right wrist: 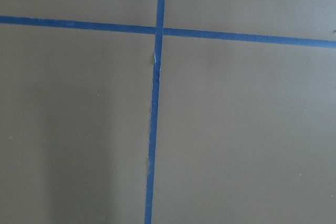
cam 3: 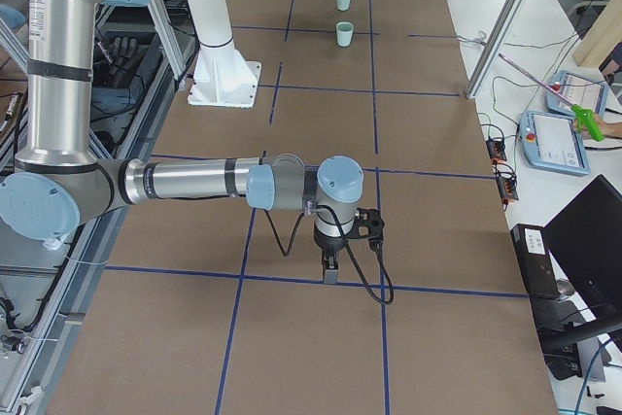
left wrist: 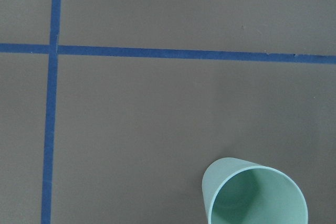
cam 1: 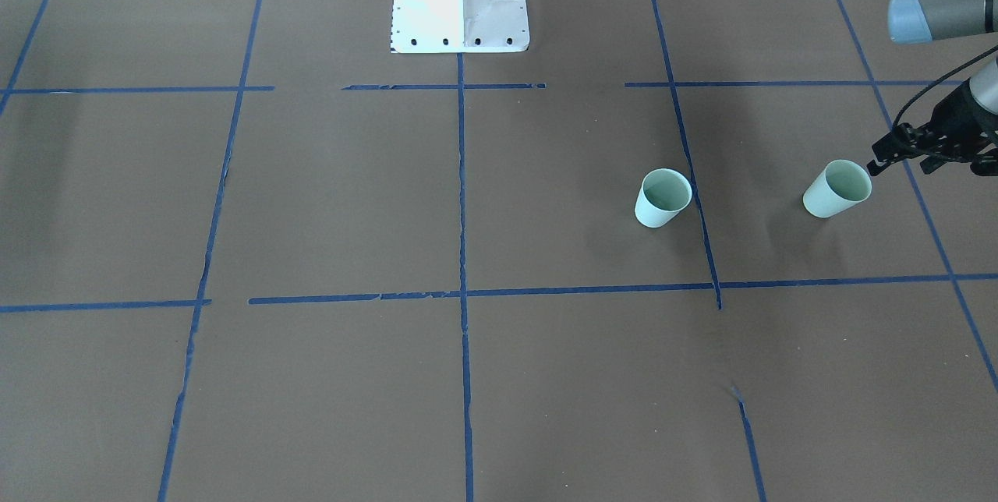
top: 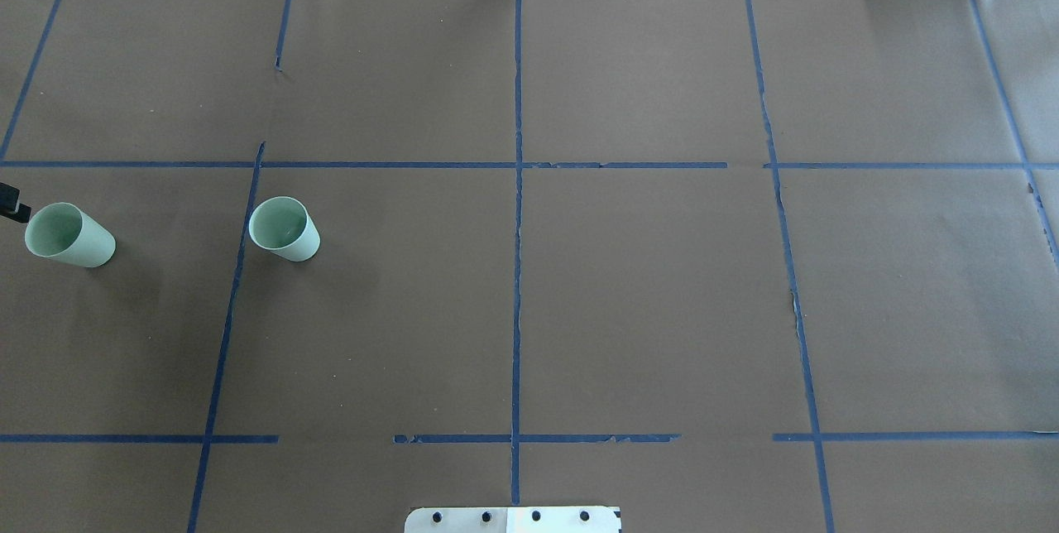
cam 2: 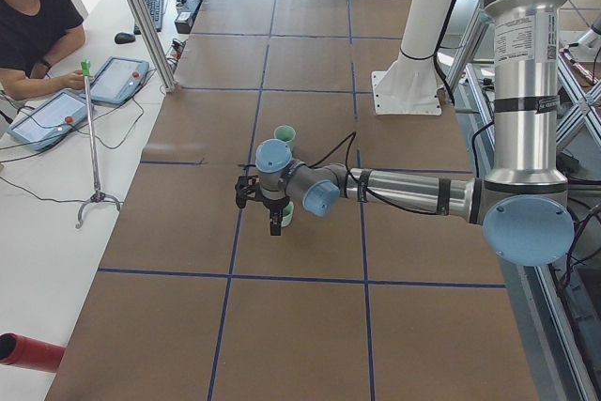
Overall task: Stack cups
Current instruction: 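Lower the left gripper onto the pale green cup lying on its side and grasp it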
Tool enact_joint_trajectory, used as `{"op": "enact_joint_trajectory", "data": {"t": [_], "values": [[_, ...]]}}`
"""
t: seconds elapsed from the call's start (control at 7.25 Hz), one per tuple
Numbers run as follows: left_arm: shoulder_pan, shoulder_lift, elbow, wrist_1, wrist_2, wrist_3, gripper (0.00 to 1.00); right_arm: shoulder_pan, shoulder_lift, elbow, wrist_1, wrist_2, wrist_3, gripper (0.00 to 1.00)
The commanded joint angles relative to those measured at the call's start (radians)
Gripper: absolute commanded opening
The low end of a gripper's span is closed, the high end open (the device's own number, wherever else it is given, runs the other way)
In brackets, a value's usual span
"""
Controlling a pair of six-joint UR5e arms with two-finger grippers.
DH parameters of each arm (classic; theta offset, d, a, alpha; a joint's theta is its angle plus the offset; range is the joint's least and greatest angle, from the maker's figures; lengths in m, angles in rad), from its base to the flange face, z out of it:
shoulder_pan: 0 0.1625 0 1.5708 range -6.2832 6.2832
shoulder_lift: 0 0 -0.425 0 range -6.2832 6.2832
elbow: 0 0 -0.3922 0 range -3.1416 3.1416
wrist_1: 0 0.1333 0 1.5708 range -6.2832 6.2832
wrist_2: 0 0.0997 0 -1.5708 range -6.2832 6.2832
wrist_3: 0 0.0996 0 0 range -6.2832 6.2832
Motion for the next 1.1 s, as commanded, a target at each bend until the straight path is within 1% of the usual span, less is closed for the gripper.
{"op": "enact_joint_trajectory", "data": {"t": [0.0,0.55,0.69,0.83,0.97], "values": [[0.022,-0.011,0.03,-0.019,0.012,-0.035,1.0,0.0,0.0,0.0,0.0,0.001,0.0,1.0],[0.042,-0.057,0.091,-0.017,0.004,-0.035,0.9,0.0,0.0,0.0,0.001,0.0,0.0,1.0],[0.047,-0.057,0.096,-0.017,0.004,-0.034,0.84,0.0,0.0,-0.001,0.0,0.001,0.0,1.0],[0.061,-0.058,0.11,-0.037,-0.005,-0.034,0.74,0.0,0.0,0.0,0.0,0.0,0.0,1.0],[0.065,-0.058,0.123,-0.059,-0.03,-0.035,0.52,0.0,0.0,0.0,0.0,0.001,0.0,1.0]]}}
